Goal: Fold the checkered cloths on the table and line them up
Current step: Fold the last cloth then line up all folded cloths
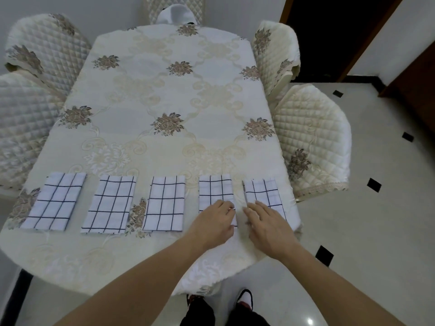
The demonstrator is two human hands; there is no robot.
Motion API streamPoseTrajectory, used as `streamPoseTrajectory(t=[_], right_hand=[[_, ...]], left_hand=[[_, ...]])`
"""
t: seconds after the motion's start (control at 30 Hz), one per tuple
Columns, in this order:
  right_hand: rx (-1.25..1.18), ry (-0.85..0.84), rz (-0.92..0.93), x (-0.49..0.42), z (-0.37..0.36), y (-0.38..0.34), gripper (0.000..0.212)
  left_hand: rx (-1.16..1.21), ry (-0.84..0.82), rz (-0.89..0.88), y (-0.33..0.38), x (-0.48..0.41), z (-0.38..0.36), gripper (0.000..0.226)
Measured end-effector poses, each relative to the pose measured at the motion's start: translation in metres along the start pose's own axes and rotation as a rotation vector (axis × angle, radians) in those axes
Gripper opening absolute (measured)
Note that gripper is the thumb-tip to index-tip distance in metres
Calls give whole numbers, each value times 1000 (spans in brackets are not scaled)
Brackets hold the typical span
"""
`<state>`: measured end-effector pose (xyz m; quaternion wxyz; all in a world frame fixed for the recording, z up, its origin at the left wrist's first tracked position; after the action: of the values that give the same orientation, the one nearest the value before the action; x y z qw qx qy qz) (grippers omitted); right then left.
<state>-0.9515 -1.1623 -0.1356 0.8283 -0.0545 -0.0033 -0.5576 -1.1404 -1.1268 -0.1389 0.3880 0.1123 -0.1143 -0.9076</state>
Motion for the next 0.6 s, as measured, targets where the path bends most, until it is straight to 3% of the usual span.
streamPoseTrajectory(t=[0.13, 0.3, 0.6], right_hand=[[27, -42, -33, 24, 2, 44, 64], [2, -104, -58, 45, -7, 75, 67], [-56, -88, -5, 34, -22, 91, 74]], left_hand=[[50, -46, -48, 35, -20, -13, 41], [20, -211, 34, 56, -38, -29, 55], [-17, -211, 103, 59, -51, -35, 54]])
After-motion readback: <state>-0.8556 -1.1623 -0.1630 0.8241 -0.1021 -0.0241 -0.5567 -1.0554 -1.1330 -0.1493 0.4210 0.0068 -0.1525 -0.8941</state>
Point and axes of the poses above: each hand's wrist, its own x-axis away from the middle knuckle, its own z-axis out of the back of the hand, y = z × x, the point moved 2 cm from there along -x, towards the middle knuckle, and after that the axes turned 3 degrees about x, right-handed, at the moved point
